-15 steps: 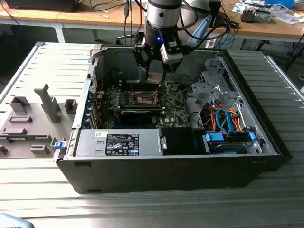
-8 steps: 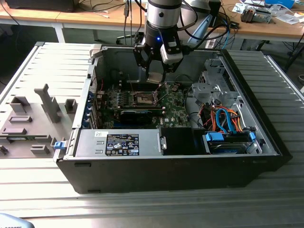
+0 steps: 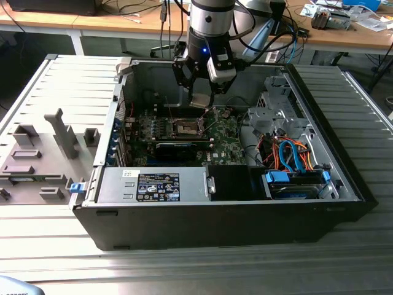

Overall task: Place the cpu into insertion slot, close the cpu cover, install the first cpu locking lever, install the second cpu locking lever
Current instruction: 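Place the cpu into insertion slot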

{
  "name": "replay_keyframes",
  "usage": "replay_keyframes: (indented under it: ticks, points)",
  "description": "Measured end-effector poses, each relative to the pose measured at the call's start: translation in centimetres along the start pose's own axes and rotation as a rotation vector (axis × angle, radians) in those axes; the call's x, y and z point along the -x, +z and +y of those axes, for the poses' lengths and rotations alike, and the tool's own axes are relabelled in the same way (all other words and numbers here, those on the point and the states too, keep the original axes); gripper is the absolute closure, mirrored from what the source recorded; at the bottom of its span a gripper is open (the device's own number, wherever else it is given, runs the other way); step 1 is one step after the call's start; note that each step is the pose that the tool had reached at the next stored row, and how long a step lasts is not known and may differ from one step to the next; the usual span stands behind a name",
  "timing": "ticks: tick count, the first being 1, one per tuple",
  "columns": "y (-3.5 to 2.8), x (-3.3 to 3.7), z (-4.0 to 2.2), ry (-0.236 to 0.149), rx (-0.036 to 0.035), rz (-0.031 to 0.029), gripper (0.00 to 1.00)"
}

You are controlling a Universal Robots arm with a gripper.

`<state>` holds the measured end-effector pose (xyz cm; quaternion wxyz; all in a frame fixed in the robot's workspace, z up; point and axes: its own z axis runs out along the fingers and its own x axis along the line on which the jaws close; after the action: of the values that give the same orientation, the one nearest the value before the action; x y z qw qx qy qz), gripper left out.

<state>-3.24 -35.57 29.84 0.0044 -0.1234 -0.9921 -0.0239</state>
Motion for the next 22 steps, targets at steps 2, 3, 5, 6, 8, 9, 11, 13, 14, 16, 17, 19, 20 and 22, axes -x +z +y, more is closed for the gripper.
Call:
replay_keyframes:
  ticks: [2,3,5,6,8,9,11,13,14,16,17,19,20,22]
  points:
    - [0.01,0.00,0.00,0.001,0.0000,-0.0001,0.46]
    - [0.01,0.00,0.00,0.002,0.0001,-0.0001,0.46]
    - [0.02,0.00,0.00,0.003,0.0001,-0.0002,0.46]
    - [0.02,0.00,0.00,0.004,0.0001,-0.0001,0.46]
    - [0.03,0.00,0.00,0.004,0.0001,-0.0002,0.46]
    - [0.03,0.00,0.00,0.005,0.0001,-0.0002,0.46]
    - [0.03,0.00,0.00,0.006,0.0001,-0.0003,0.46]
    - [0.04,0.00,0.00,0.009,0.0002,-0.0005,0.46]
    - [0.04,0.00,0.00,0.010,0.0001,-0.0005,0.46]
    - [0.05,0.00,0.00,0.013,0.0002,-0.0006,0.46]
    - [0.05,0.00,0.00,0.014,0.0002,-0.0007,0.46]
    - [0.05,0.00,0.00,0.016,0.0001,-0.0008,0.46]
    - [0.06,0.00,0.00,0.018,0.0000,-0.0009,0.46]
    - [0.06,0.00,0.00,0.020,-0.0002,-0.0010,0.46]
